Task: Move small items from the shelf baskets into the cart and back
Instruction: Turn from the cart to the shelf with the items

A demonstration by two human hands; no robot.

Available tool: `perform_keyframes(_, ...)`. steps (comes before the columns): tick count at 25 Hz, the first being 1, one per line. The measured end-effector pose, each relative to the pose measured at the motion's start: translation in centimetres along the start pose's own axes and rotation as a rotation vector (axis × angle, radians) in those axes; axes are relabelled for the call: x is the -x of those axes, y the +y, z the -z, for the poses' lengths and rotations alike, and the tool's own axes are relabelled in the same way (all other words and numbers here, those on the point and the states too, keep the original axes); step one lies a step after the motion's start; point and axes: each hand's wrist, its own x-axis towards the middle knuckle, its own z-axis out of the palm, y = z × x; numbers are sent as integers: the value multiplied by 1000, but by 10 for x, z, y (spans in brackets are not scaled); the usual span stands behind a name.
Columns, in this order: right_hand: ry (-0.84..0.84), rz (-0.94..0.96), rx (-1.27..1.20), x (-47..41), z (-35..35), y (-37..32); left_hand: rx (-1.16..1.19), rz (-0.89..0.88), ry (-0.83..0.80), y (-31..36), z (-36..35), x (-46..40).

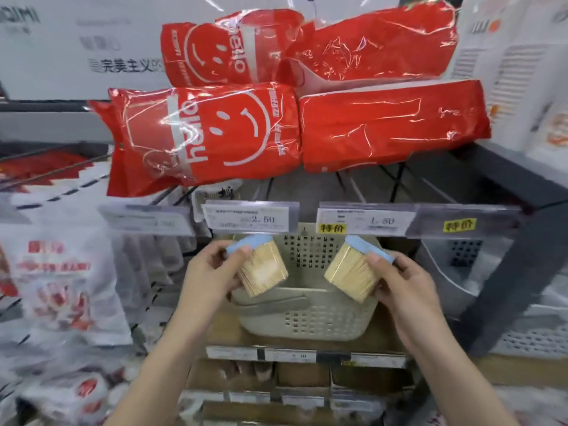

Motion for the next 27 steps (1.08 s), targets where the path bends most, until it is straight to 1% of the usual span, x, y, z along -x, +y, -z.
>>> perform_keyframes(2,55,16,18,-13,-7,1,-33,11,-59,-3,-5,-24)
perform_keyframes(5,20,52,128,-31,-10,2,-105,-2,-135,-11,-16,-47)
perform_keyframes(8,-100,117,384,-51,-11,-1,-171,-75,-248,-16,-22,-62)
perform_keyframes(11,-280,138,680,-67,-11,-1,-281,-107,-314,-18,-30,-75)
perform_keyframes(13,-385,113,776,-76,-13,0,-407,-100,-331,-23,-39,-86)
perform_keyframes(14,-420,94,788,-80,-13,0,-464,-76,-364,-26,-44,-90)
perform_keyframes(17,-493,50,825,-86,-14,-2,-524,-15,-538,-37,-63,-106)
perform_keyframes(19,-520,21,916,-90,-15,0,-559,54,-664,-47,-76,-121)
perform_keyframes(20,-528,-4,967,-95,-16,3,-618,71,-700,-55,-82,-129)
perform_keyframes(22,-540,-69,1059,-104,-16,10,-765,89,-722,-67,-92,-137)
perform_keyframes(23,-543,-102,1110,-109,-17,15,-798,124,-722,-72,-96,-138)
perform_keyframes(25,-555,-169,1229,-115,-19,24,-806,212,-754,-77,-103,-138)
perform_keyframes(27,-582,-241,1344,-122,-22,29,-831,242,-777,-78,-110,-137)
